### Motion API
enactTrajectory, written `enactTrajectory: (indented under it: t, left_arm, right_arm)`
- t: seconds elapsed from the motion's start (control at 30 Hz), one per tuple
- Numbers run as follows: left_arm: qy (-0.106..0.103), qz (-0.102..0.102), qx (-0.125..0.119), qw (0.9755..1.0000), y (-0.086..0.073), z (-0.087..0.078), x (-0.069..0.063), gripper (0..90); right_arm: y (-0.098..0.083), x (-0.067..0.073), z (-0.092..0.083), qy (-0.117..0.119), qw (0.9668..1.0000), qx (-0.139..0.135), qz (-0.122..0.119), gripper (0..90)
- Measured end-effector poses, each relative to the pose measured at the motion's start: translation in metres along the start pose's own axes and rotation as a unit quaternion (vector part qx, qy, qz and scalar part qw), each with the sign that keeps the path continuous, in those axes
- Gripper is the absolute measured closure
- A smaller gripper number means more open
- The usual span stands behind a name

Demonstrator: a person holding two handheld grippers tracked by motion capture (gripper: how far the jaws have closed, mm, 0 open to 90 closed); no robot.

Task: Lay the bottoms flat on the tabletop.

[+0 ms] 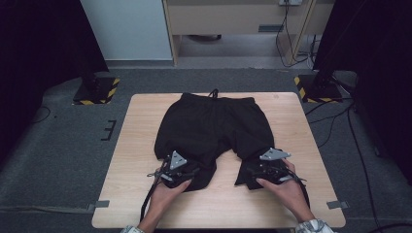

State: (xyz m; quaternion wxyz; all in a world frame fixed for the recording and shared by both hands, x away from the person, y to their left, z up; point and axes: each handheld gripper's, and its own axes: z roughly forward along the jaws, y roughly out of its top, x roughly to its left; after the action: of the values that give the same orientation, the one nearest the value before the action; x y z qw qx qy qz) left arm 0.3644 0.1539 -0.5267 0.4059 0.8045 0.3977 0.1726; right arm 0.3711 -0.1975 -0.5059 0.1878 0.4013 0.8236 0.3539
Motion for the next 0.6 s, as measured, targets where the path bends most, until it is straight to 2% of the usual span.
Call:
enactTrajectory:
  t: [0.03,0.07,0.1,0.13,0.2,0.23,0.33,0.43,0.53,0.6]
  left_arm:
    - [0.003,0.003,0.007,1.0000,-0.001,0.003,0.001,43.5]
    - [0.000,-0.004,0.022,0.9998,-0.003,0.007,0.006,52.5]
    - [0.000,-0.004,0.022,0.9998,-0.003,0.007,0.006,56.7]
    - [0.003,0.007,0.028,0.9996,-0.003,0.006,0.007,56.7]
    - [0.001,0.027,0.034,0.9991,-0.005,0.002,0.008,67.1]
    - [-0.001,0.029,0.039,0.9988,-0.005,-0.001,0.008,69.9]
    - [-0.006,0.047,0.066,0.9967,-0.009,-0.016,0.013,76.7]
    - [-0.004,0.057,0.084,0.9948,-0.020,-0.037,0.022,77.5]
    - [-0.001,0.046,0.095,0.9945,-0.033,-0.058,0.034,78.8]
    - [0.001,0.044,0.100,0.9940,-0.041,-0.071,0.038,79.4]
  right_arm:
    - [0.000,0.000,0.000,0.000,1.0000,0.000,0.000,24.6]
    - [-0.008,-0.004,-0.002,-0.002,1.0000,0.000,0.009,24.6]
    - [-0.008,-0.004,-0.002,-0.002,1.0000,0.000,0.009,24.6]
    - [-0.010,-0.006,-0.003,-0.002,0.9999,0.002,0.012,24.3]
    - [-0.015,-0.010,-0.005,-0.005,0.9999,0.003,0.012,24.7]
    - [-0.016,-0.011,-0.006,-0.006,0.9999,0.005,0.012,25.0]
    - [-0.021,-0.014,-0.008,-0.010,0.9999,0.009,0.010,25.6]
    - [-0.026,-0.014,-0.009,-0.009,0.9999,0.010,0.009,26.1]
    - [-0.031,-0.012,-0.009,-0.009,0.9998,0.015,0.007,26.4]
    - [-0.034,-0.011,-0.009,-0.008,0.9998,0.021,0.001,26.8]
